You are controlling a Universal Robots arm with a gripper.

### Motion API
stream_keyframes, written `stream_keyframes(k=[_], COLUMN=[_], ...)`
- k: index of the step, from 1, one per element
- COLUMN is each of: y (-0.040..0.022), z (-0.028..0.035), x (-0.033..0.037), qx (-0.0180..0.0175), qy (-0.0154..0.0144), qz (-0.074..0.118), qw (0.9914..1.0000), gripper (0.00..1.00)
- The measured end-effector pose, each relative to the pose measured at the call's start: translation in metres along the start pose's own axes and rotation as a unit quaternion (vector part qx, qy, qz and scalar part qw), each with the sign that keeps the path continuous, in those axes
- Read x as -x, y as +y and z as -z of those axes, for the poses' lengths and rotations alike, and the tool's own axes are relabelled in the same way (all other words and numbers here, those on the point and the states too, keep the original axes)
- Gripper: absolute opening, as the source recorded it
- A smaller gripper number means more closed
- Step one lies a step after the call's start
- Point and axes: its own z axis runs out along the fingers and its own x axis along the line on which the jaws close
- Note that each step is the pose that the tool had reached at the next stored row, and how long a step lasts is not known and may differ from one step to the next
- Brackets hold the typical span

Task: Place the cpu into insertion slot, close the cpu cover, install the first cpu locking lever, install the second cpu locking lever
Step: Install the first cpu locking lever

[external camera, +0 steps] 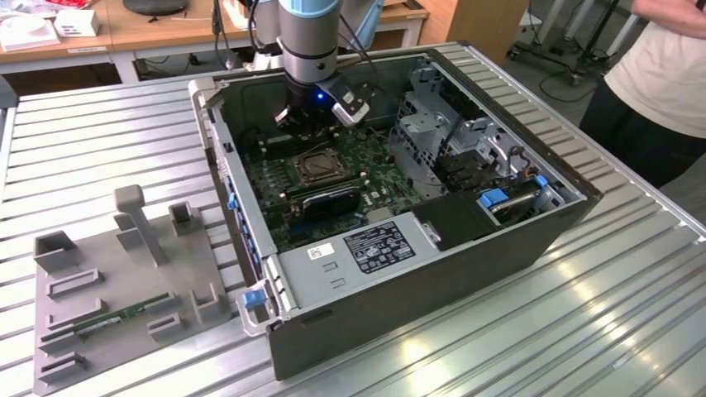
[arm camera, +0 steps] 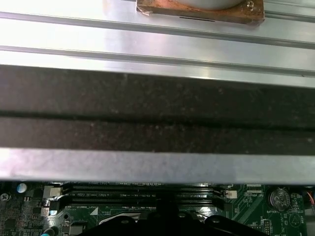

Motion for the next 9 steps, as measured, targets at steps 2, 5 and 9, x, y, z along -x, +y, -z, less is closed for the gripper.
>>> stream_keyframes(k=[2,5,9], y=[0.0000,0.0000,-0.0001], z=[-0.0001,-0.0003,-0.0005], x=[0.0003,0.0004,0.0014], qx=[0.0000,0.0001,0.0002], qy=[0.0000,0.0000,-0.0001], qz=[0.000,0.000,0.000], qw=[1.00000,1.00000,1.00000], gripper=[0.11,0.11,0.11])
